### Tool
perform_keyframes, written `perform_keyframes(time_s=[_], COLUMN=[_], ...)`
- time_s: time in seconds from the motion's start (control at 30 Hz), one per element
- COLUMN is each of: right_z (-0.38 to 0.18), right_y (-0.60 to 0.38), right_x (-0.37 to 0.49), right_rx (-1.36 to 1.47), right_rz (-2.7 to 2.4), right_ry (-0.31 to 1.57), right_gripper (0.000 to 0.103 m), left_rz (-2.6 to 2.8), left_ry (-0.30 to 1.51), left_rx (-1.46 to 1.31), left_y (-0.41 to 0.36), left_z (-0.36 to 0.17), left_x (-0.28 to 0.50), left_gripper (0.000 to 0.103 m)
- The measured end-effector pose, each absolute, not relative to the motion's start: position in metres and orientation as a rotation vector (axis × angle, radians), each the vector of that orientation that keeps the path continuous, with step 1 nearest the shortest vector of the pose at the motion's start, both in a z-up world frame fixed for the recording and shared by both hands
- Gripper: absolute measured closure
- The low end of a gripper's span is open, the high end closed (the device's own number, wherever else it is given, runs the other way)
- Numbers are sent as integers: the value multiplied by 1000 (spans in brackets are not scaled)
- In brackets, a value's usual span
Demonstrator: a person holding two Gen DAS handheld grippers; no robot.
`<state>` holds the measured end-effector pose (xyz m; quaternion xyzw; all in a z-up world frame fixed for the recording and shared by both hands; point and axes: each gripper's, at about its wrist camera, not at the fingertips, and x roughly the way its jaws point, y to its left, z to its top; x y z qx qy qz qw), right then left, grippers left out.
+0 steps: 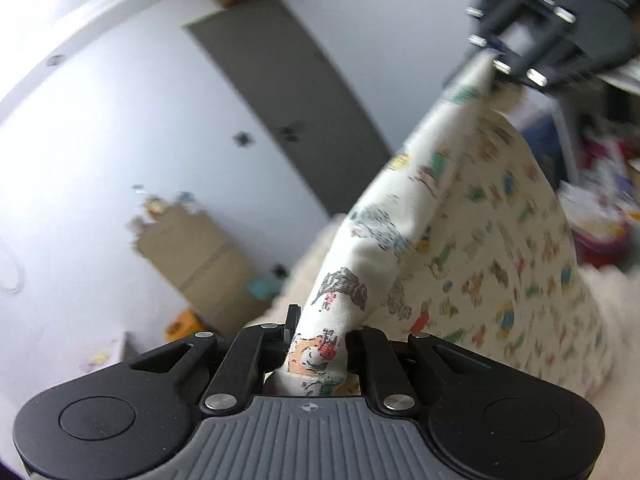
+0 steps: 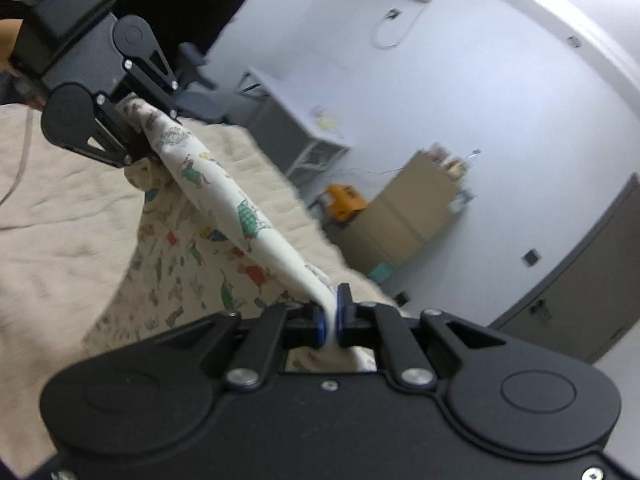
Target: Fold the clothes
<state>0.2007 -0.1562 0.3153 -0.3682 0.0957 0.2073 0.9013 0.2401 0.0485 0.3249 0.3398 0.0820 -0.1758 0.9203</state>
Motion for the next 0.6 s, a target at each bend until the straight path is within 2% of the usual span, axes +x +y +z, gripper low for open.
perform_keyframes(time_s=[0.13, 0.2, 0.33, 0.5, 0.53, 0.57, 0.6], right_z=[325, 302, 221, 40, 7, -3, -39], right_y=[-165, -173, -185, -197, -197, -196, -200], right_x=[194, 168, 114, 10, -7, -13, -32], right_rx=[-740, -805, -968, -1078, -1076, -1074, -1061], right_rz=[396, 430, 545, 742, 775, 786, 815], right_ry=[75, 33, 14, 114, 152, 164, 215], right_gripper=[99, 99, 99, 99, 99, 99, 98], left_rz=[-338, -403, -543, -662, -688, -679, -642], left_ry=[25, -10, 19, 148, 187, 191, 172], left_rx=[701, 789, 1041, 1213, 1230, 1245, 1237], left_y=[52, 60, 70, 62, 59, 57, 56], left_z=[337, 314, 204, 13, -16, -38, -47], left_x=[229, 205, 138, 39, 23, 10, 4], left_gripper=[95, 95, 94, 94, 94, 94, 95])
